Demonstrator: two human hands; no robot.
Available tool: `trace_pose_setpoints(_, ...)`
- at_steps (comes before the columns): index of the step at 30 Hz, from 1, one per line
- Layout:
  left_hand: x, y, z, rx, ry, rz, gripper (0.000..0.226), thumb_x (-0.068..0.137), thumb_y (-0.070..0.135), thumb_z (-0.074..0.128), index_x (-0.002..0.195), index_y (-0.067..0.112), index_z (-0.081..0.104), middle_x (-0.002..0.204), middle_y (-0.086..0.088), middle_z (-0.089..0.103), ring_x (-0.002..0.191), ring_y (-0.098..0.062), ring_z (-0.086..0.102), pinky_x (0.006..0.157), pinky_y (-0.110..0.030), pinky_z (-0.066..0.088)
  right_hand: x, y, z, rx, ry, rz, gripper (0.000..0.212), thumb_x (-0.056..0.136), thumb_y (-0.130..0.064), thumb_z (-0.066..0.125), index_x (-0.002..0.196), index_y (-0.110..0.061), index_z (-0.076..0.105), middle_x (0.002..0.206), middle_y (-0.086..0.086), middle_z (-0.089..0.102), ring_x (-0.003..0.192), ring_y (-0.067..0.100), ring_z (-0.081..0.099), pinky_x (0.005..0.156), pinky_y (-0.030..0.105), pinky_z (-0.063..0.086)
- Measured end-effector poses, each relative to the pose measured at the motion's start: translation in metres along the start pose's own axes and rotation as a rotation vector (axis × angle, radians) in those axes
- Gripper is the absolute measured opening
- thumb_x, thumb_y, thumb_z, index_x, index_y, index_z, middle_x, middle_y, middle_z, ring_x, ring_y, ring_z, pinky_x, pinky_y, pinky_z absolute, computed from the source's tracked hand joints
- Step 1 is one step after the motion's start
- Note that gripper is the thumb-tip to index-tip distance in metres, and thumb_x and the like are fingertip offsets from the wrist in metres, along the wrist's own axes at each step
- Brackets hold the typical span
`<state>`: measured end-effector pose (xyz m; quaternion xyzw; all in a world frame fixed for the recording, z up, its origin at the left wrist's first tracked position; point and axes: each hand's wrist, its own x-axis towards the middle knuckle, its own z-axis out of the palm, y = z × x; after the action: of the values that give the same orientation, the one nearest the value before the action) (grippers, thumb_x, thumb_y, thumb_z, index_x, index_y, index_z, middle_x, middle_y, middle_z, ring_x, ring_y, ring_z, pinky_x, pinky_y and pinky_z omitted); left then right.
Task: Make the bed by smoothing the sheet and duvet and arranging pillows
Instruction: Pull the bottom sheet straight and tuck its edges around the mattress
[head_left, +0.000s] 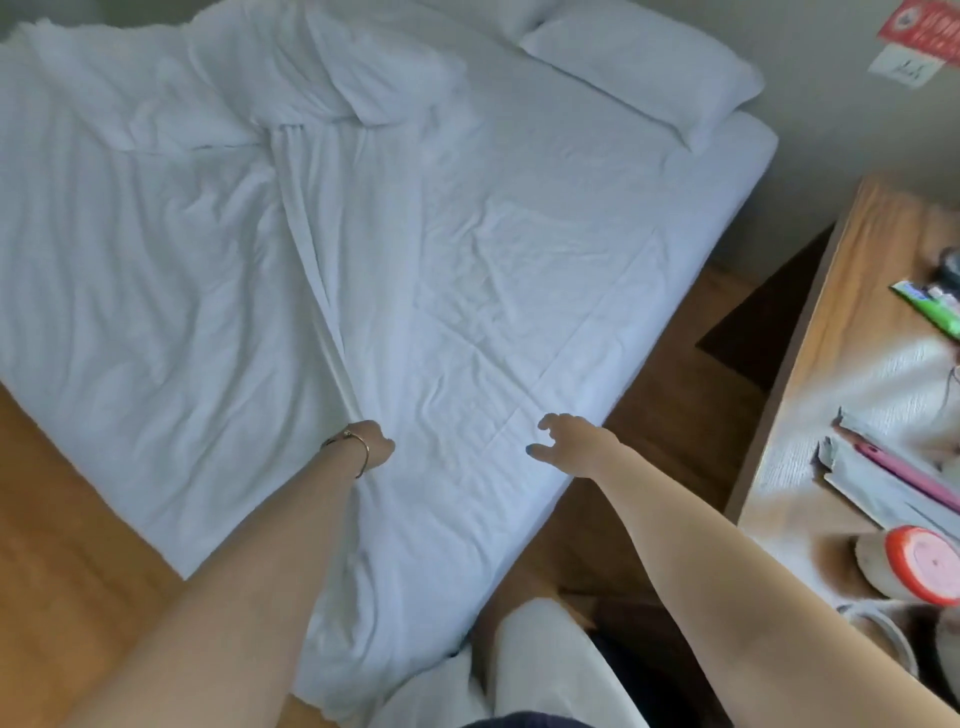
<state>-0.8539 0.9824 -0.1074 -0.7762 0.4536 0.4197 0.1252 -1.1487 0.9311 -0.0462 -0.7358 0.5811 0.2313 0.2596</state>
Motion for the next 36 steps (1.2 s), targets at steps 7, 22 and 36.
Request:
trace_pose_setpoints(7,0.022,0.018,-0.026,-0.224,-0.061,-0.015,0.021,0.086,0.019,0.039,0.080,0.008,0.056,0.093,-0.014,0.070,0.090,-0.030,0.071,0.069,-0.028,0.045,0.062,-0.032,-0.060,-0.210,-0.025,-0.146,0.055,0.095,-0.053,0.043,0.142,-0.025,0.038,0.139,-0.002,0.047,0.128,0.018,0.043,0.100,0.037,0.039)
trace_pose_setpoints(22,0.041,0.116,-0.064,-0.398,0.130,-0.372,0.036,0.096,0.033,0.041,0.118,0.012,0.060,0.121,-0.007,0.061,0.108,-0.026,0.058,0.088,-0.034,0.046,0.257,-0.032,-0.168,-0.458,-0.296,-0.547,0.050,0.097,-0.050,0.040,0.138,-0.022,0.043,0.140,0.002,0.047,0.126,0.021,0.047,0.100,0.035,0.038)
trace_pose_setpoints(36,0.126,0.210,-0.090,-0.489,0.145,-0.410,0.046,0.092,0.050,0.040,0.128,0.024,0.054,0.127,0.001,0.057,0.112,-0.022,0.057,0.082,-0.031,0.042,0.348,-0.025,-0.206,-0.844,-0.330,-0.643,0.033,0.097,-0.040,0.037,0.110,-0.016,0.057,0.113,0.003,0.058,0.098,0.023,0.055,0.079,0.032,0.040)
